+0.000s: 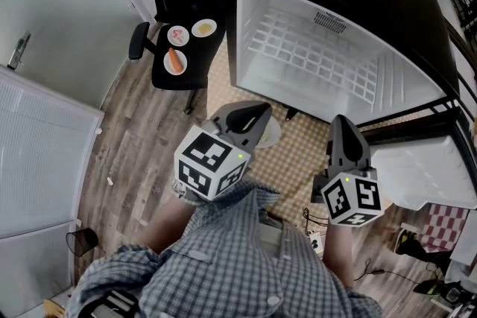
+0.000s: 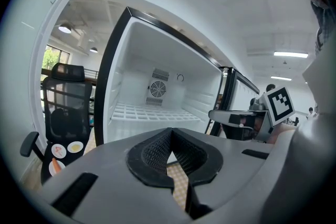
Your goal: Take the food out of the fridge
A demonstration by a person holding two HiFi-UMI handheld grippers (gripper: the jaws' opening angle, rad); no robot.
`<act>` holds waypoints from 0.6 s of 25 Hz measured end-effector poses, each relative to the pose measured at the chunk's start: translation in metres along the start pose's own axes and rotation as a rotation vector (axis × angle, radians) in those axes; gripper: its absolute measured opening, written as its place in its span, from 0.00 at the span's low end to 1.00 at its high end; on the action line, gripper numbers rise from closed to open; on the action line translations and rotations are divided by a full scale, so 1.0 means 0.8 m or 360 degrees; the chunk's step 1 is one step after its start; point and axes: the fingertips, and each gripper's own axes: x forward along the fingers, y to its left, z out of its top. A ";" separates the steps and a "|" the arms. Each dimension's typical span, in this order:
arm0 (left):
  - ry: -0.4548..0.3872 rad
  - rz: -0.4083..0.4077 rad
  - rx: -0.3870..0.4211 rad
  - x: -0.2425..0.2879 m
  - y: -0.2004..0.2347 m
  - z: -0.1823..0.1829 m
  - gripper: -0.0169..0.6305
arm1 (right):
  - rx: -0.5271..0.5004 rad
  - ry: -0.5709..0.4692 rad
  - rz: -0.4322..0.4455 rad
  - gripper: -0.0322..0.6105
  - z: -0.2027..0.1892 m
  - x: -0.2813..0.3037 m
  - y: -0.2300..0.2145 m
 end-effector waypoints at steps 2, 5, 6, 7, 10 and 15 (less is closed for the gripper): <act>-0.0003 0.0000 -0.0008 -0.001 0.000 0.001 0.03 | -0.0003 0.0001 0.0006 0.06 0.000 0.000 0.001; -0.0012 -0.0004 -0.0016 -0.002 -0.001 0.003 0.03 | -0.0006 0.0007 0.0012 0.06 -0.001 0.001 0.002; -0.0014 -0.0005 -0.0017 -0.002 -0.001 0.003 0.03 | -0.0006 0.0011 0.0012 0.06 -0.002 0.002 0.002; -0.0014 -0.0005 -0.0019 -0.003 -0.001 0.004 0.03 | -0.0004 0.0014 0.0014 0.06 -0.003 0.002 0.003; -0.0012 -0.0003 -0.0031 -0.004 0.001 0.004 0.03 | -0.0003 0.0019 0.0022 0.06 -0.003 0.003 0.005; -0.0014 -0.0006 -0.0034 -0.005 0.000 0.003 0.03 | -0.0010 0.0022 0.0030 0.06 -0.003 0.003 0.007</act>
